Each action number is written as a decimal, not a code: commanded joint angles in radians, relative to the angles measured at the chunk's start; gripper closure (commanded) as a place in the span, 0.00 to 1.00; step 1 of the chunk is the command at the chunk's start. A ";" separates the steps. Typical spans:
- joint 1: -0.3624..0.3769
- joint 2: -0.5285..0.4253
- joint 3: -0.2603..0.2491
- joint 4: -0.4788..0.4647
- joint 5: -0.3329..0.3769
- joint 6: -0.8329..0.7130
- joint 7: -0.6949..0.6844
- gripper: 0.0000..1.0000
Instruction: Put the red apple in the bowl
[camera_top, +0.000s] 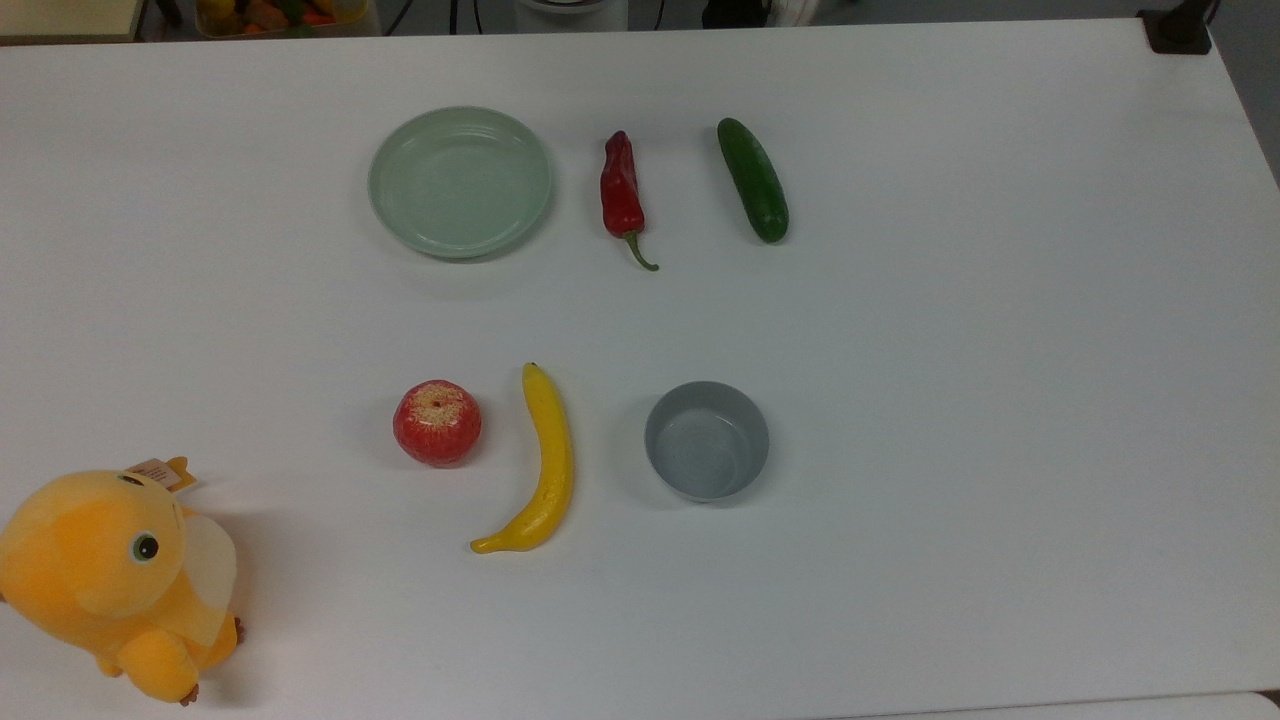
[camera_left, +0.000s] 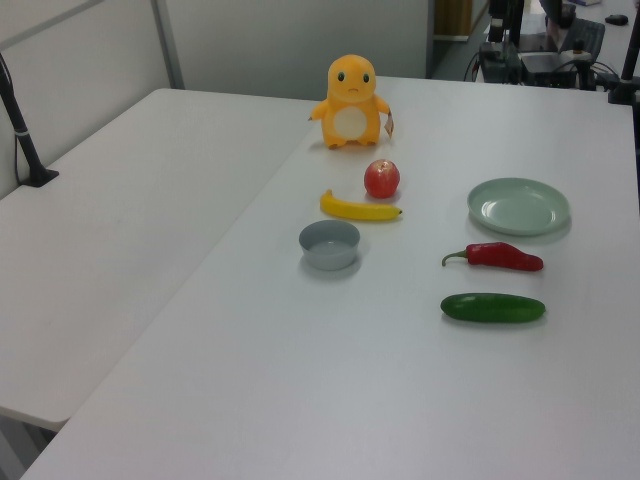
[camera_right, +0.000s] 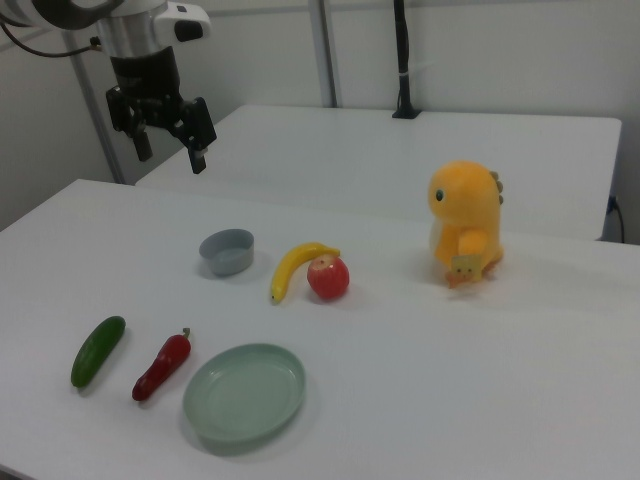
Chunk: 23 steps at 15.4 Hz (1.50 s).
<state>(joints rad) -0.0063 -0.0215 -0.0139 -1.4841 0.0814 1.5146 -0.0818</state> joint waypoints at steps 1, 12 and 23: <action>0.022 0.001 0.012 -0.033 -0.005 0.038 -0.018 0.00; 0.022 0.020 0.012 -0.035 -0.006 0.044 -0.013 0.00; 0.022 0.104 0.009 -0.032 -0.005 0.133 -0.019 0.00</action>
<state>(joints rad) 0.0071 0.0653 0.0008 -1.4992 0.0810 1.5627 -0.0892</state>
